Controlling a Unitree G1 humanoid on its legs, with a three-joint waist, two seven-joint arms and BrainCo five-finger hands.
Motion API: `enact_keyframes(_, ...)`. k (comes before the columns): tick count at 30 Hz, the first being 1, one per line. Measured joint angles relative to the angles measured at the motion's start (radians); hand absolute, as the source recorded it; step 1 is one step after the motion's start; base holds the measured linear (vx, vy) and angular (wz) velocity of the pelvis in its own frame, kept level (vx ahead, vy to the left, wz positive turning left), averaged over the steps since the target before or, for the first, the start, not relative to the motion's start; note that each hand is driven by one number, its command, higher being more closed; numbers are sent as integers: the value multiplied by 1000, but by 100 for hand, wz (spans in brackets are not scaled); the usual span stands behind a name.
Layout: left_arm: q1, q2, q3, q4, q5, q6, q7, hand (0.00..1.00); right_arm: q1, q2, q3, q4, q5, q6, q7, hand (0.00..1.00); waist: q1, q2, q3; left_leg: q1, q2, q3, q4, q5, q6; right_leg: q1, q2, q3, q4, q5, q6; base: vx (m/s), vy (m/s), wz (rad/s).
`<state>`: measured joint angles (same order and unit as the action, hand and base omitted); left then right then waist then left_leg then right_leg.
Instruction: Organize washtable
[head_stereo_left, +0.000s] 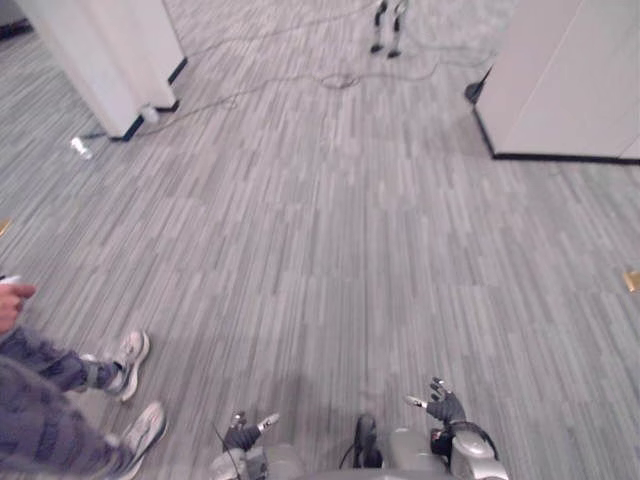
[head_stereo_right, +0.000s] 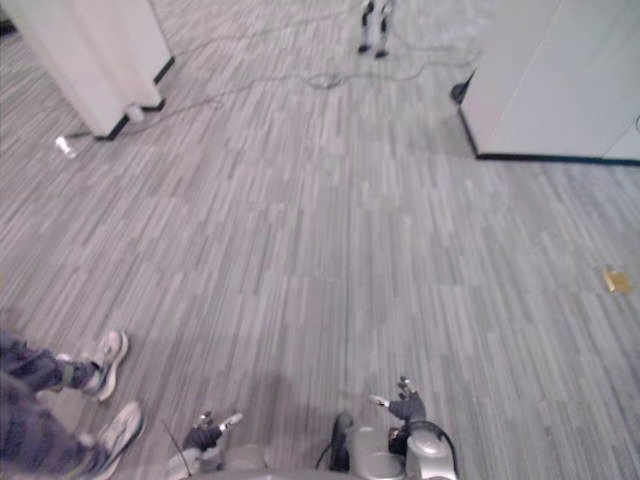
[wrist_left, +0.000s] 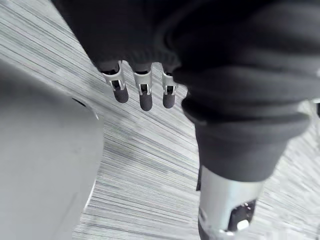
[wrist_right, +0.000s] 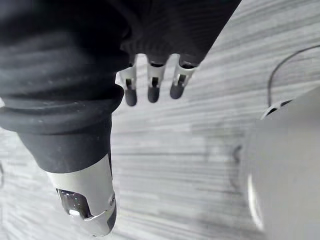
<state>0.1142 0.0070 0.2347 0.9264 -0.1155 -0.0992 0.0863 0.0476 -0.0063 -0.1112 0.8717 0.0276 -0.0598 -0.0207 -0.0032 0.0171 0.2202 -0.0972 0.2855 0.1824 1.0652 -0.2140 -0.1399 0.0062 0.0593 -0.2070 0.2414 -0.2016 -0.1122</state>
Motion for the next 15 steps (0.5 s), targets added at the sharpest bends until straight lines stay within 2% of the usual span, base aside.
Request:
enact_keyframes(1, 0, 5, 3, -16, -1, -6, 0, 0, 0, 9, 11, 15, 1, -1, 0, 0, 11, -17, 0, -64, -12, 49, -77, -21, 35, 53, -4, 23, -56, 7, 12, 450, -89, -51)
enact_keyframes(2, -1, 5, 3, -24, -2, -9, 0, 0, -2, 13, 12, 18, 1, 0, 1, 0, 22, -18, -2, -104, -24, 81, -179, -31, 51, 89, -6, 42, -95, 14, 23, 564, -47, -55)
enact_keyframes(4, 0, 4, 2, -29, -10, -16, 0, 0, -7, 10, 11, 34, 1, 1, 1, 0, 24, -16, 0, -155, -87, 88, -472, -23, 50, 155, -27, 54, -151, 14, 49, 502, 70, -39)
enact_keyframes(5, 1, 0, 1, -32, -11, -20, 1, 0, -12, 6, 11, 58, 1, 1, 0, 0, 32, -16, 0, -160, -133, 78, -702, 20, 30, 196, -45, 55, -182, 4, 68, 500, 130, -53)
enact_keyframes(6, 0, -4, -1, -34, -12, -23, 1, 0, -10, 0, 13, 74, 0, 0, 0, 0, 49, -6, -4, -170, -147, 60, -843, 73, 30, 239, -49, 70, -218, -13, 97, 512, 160, -60)
enact_keyframes(7, 0, -4, -1, -34, -19, -26, 1, 0, -14, -2, 15, 88, -1, -1, 0, 0, 57, -4, -4, -180, -148, 56, -856, 117, 36, 261, -52, 74, -233, -24, 113, 468, 194, -73)
enact_keyframes(8, -1, -1, 0, -34, -30, -28, 2, 0, -10, 0, 20, 101, -2, 0, -1, 0, 75, -16, -11, -173, -164, 59, -826, 210, 79, 290, -76, 74, -233, -42, 143, 611, 269, -54)
enact_keyframes(9, 0, 3, 0, -32, -30, -30, 2, 0, -2, 1, 23, 108, -2, -1, -1, 0, 74, -19, -25, -178, -184, 51, -798, 225, 113, 282, -100, 79, -173, -44, 150, 753, 323, -40)
enact_keyframes(10, 0, 8, -2, -28, -30, -29, 2, 0, -2, -1, 27, 107, -3, -4, -1, 0, 66, -33, -32, -175, -203, 40, -774, 205, 160, 230, -129, 92, -43, -52, 164, 780, 314, -2)
enact_keyframes(11, -5, 20, -3, -23, -32, -29, 1, 0, -3, -1, 25, 117, -5, -4, 1, 0, 65, -61, -35, -145, -236, 43, -766, 169, 188, 156, -171, 108, 163, -62, 184, 661, 249, 15)
enact_keyframes(12, -8, 24, -3, -21, -32, -28, 1, 0, -5, 1, 16, 123, -9, -3, 2, 0, 65, -78, -33, -119, -257, 44, -767, 156, 198, 116, -189, 118, 284, -48, 204, 670, 235, 41)
enact_keyframes(13, -16, 37, -7, -6, -31, -23, 1, 0, -8, 5, 5, 128, -14, -1, 2, 0, 54, -105, -21, -49, -296, 37, -771, 113, 219, 48, -236, 135, 520, 48, 255, 665, 200, 55)
enact_keyframes(14, -19, 46, -6, 1, -31, -16, 4, 0, -15, 2, 0, 132, -20, 0, 4, 0, 41, -107, -2, 19, -317, 19, -771, 76, 228, 18, -259, 129, 665, 75, 261, 786, 210, 58)
enact_keyframes(15, -17, 51, -6, 17, -31, -12, 5, 0, -18, -6, -4, 132, -31, -1, 5, 0, 39, -91, 8, 114, -321, 4, -791, 36, 235, -19, -266, 115, 778, 33, 207, 757, 156, 43)
